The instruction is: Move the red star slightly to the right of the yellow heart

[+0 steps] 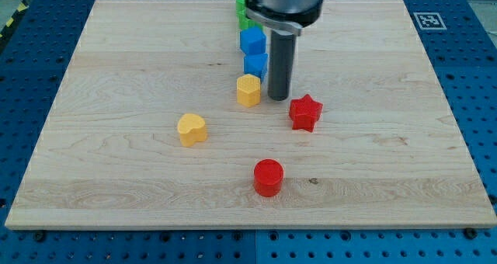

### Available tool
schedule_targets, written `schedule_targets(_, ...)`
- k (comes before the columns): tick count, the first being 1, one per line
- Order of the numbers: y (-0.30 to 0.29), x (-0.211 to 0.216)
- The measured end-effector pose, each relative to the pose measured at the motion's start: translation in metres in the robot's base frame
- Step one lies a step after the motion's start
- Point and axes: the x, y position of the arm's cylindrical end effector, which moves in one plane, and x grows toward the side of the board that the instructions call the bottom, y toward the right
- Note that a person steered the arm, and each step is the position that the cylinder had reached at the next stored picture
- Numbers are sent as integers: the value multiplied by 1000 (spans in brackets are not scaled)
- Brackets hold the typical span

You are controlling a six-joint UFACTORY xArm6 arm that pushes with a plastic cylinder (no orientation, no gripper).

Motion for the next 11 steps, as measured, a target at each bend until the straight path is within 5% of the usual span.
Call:
schedule_targets(2,38,2)
schedule_targets(11,14,36)
